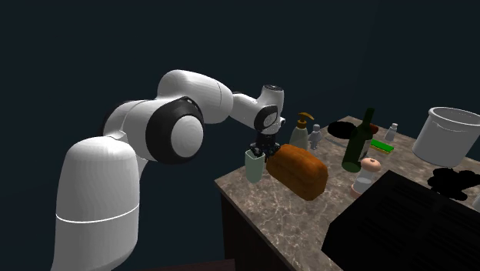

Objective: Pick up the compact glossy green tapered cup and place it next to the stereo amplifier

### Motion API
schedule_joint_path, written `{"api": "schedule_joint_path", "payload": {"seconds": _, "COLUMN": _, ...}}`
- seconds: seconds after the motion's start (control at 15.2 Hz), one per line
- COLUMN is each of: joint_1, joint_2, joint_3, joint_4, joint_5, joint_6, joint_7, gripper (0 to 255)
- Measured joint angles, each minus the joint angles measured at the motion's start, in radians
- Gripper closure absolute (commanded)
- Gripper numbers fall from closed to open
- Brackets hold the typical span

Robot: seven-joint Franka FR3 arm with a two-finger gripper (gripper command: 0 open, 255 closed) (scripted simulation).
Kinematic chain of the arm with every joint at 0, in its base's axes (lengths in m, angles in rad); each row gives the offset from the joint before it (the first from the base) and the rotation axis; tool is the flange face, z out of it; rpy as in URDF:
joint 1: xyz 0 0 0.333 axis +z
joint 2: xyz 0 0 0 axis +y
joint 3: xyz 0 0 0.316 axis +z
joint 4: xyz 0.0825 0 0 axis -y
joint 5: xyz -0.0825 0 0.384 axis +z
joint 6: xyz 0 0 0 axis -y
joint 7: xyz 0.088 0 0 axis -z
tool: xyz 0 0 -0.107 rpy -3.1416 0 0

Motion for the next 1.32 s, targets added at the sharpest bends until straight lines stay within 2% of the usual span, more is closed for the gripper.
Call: {"api": "schedule_joint_path", "payload": {"seconds": 1.32, "joint_1": 0.000, "joint_2": -0.064, "joint_3": -0.021, "joint_4": 0.149, "joint_5": -0.045, "joint_6": -0.204, "joint_7": 0.044, "gripper": 255}}
